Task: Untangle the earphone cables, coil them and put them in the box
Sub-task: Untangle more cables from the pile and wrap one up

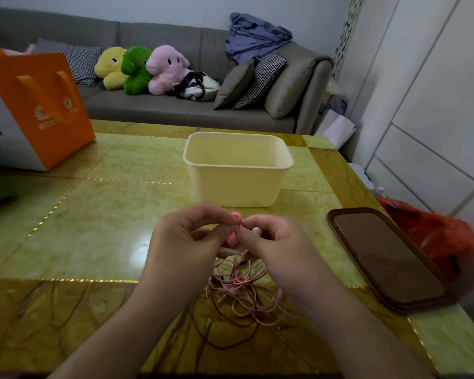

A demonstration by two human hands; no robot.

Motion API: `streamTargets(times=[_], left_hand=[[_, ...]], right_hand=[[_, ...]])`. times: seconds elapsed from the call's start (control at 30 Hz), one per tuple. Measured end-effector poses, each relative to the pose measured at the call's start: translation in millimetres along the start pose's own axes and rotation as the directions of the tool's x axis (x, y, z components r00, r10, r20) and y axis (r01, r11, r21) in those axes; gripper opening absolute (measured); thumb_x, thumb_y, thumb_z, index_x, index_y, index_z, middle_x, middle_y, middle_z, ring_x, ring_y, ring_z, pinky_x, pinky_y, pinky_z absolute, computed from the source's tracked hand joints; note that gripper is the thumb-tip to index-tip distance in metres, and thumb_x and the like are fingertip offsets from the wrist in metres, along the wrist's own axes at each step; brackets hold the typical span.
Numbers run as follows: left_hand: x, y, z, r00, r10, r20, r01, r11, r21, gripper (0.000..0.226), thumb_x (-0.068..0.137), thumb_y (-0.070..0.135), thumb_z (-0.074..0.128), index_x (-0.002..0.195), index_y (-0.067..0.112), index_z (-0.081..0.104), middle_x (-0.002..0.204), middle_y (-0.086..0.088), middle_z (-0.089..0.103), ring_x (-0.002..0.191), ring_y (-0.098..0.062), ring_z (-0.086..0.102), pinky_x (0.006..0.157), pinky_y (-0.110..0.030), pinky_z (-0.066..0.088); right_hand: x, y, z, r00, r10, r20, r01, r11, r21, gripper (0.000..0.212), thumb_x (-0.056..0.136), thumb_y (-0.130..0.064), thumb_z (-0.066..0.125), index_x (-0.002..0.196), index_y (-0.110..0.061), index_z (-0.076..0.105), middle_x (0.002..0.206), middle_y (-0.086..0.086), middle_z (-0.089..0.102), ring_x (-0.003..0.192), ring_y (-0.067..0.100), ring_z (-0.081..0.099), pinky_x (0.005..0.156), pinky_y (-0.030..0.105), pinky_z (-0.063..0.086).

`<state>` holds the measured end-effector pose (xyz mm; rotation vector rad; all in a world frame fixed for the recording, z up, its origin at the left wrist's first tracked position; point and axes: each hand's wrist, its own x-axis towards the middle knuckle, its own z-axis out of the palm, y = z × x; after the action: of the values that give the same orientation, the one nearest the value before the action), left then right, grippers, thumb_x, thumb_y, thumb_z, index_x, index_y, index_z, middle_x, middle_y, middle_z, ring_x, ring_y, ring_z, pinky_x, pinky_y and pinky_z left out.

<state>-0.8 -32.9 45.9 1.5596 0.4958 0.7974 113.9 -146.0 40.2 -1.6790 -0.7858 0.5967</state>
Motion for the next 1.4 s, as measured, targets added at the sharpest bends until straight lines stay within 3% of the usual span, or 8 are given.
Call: streamTargets(times=[0.17, 0.33, 0.47, 0.63, 0.77, 0.97, 1.1, 1.4], left_hand=[[0, -1, -2, 0.999, -0.031, -0.014, 0.031, 0.999, -0.032, 0.024, 0.090, -0.012, 0.072, 0.084, 0.010, 0.079, 0.087, -0.005, 0.082, 0.066, -0.025, 0.079, 0.061, -0.026, 0.062], [0, -1, -2, 0.999, -0.046, -0.011, 0.046, 0.999, -0.010, 0.020, 0.092, -0.008, 0.072, 0.090, 0.009, 0.081, 0.083, -0.007, 0.081, 0.069, -0.026, 0.079, 0.062, -0.028, 0.063], [0, -1, -4, 0.997, -0.081, -0.017, 0.080, 0.997, -0.020, 0.018, 0.091, -0.009, 0.071, 0.092, 0.006, 0.081, 0.078, -0.011, 0.080, 0.067, -0.025, 0.078, 0.059, -0.023, 0.060], [0, 1, -5, 0.994, -0.113, -0.002, 0.113, 0.992, -0.059, 0.014, 0.091, -0.006, 0.073, 0.093, 0.007, 0.081, 0.081, -0.011, 0.081, 0.076, -0.024, 0.080, 0.065, -0.030, 0.063], [0, 1, -4, 0.993, -0.116, 0.003, 0.116, 0.992, -0.052, 0.016, 0.091, -0.004, 0.075, 0.091, 0.009, 0.082, 0.082, -0.009, 0.081, 0.075, -0.023, 0.079, 0.068, -0.031, 0.064], [0, 1, -3, 0.991, -0.131, -0.012, 0.129, 0.986, -0.106, 0.013, 0.089, -0.007, 0.075, 0.092, 0.005, 0.081, 0.082, -0.013, 0.081, 0.071, -0.022, 0.078, 0.065, -0.025, 0.062], [-1, 1, -1, 0.992, -0.127, 0.006, 0.127, 0.985, -0.115, 0.013, 0.089, -0.005, 0.076, 0.091, 0.006, 0.082, 0.082, -0.013, 0.081, 0.071, -0.027, 0.078, 0.058, -0.024, 0.061], [0, -7, 1, 0.998, -0.045, 0.037, 0.043, 0.998, 0.050, 0.014, 0.090, -0.007, 0.074, 0.089, 0.008, 0.073, 0.080, -0.006, 0.080, 0.071, -0.022, 0.079, 0.065, -0.034, 0.064]], right_hand=[[-4, -1, 3, 0.975, -0.195, -0.108, 0.184, 0.978, -0.101, 0.021, 0.093, -0.011, 0.080, 0.099, -0.028, 0.069, 0.094, -0.002, 0.074, 0.089, 0.018, 0.071, 0.082, 0.043, 0.063], [-10, -7, 0, 0.889, -0.457, -0.029, 0.402, 0.810, -0.426, 0.021, 0.086, -0.006, 0.083, 0.088, -0.024, 0.073, 0.098, -0.013, 0.065, 0.098, 0.007, 0.064, 0.081, 0.015, 0.047], [-9, -4, -2, 0.883, -0.467, 0.043, 0.426, 0.762, -0.488, 0.015, 0.086, -0.018, 0.083, 0.094, -0.026, 0.074, 0.103, -0.014, 0.064, 0.104, 0.009, 0.063, 0.089, 0.034, 0.053], [-11, -8, -1, 0.898, -0.440, -0.006, 0.391, 0.804, -0.449, 0.020, 0.080, -0.025, 0.092, 0.091, -0.023, 0.075, 0.096, -0.014, 0.065, 0.092, 0.008, 0.065, 0.077, 0.012, 0.044], [-10, -7, 1, 0.943, -0.321, -0.091, 0.277, 0.905, -0.324, 0.014, 0.084, -0.016, 0.087, 0.086, -0.025, 0.076, 0.091, -0.011, 0.071, 0.088, 0.009, 0.068, 0.075, 0.019, 0.052], [-14, -9, 4, 0.933, -0.351, -0.078, 0.296, 0.872, -0.391, 0.017, 0.079, -0.027, 0.093, 0.086, -0.026, 0.077, 0.089, -0.013, 0.069, 0.086, 0.006, 0.068, 0.072, 0.018, 0.053], [-11, -4, 5, 0.940, -0.309, -0.143, 0.247, 0.907, -0.341, 0.012, 0.088, -0.016, 0.083, 0.084, -0.025, 0.077, 0.088, -0.011, 0.070, 0.083, 0.007, 0.070, 0.072, 0.031, 0.059], [-11, 3, 11, 0.859, -0.502, -0.096, 0.375, 0.747, -0.550, 0.005, 0.100, -0.021, 0.055, 0.097, -0.022, 0.059, 0.093, -0.011, 0.055, 0.088, 0.013, 0.055, 0.072, 0.039, 0.048]])
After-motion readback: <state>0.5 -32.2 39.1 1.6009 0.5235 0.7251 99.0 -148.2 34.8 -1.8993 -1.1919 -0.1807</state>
